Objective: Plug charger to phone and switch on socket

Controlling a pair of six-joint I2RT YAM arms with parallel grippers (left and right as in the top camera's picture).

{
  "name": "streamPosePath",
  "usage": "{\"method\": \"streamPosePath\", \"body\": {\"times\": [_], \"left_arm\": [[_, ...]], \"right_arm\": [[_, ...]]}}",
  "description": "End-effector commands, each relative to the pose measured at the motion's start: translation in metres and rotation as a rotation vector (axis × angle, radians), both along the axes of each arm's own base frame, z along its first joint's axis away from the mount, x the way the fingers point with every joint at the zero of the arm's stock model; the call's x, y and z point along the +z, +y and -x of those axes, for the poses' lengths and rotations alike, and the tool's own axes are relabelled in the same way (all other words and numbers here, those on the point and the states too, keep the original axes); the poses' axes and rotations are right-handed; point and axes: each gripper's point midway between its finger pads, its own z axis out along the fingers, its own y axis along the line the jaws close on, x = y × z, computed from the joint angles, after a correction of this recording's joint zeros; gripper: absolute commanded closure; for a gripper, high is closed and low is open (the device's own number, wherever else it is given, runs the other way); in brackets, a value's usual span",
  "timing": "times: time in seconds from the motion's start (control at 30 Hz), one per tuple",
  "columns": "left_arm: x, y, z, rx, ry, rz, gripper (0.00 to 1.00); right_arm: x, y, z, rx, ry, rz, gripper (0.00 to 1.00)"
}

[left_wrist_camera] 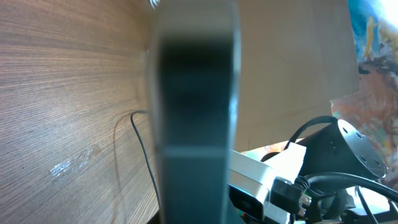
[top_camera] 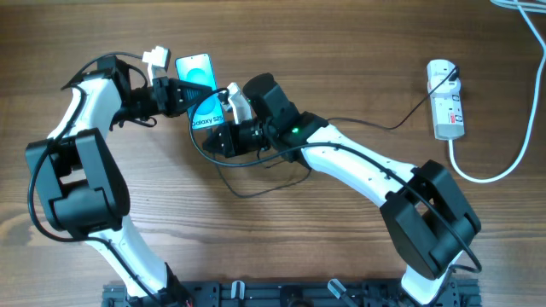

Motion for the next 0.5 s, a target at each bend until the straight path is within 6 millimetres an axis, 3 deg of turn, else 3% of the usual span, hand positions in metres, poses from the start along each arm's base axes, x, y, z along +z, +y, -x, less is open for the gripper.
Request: {"method": "streamPosePath", "body": {"times": [0.0, 0.47], "left_arm": [[-0.002, -0.006, 0.004, -0.015, 0.017, 0.000, 0.96], [-0.002, -0.006, 0.004, -0.015, 0.018, 0.000, 0.96]], "right_arm": [[0.030, -0.008, -0.037, -0.115, -0.090, -0.052, 0.95], [0.041, -0.011, -0.050, -0.140, -0.121, -0.092, 0.95]]}}
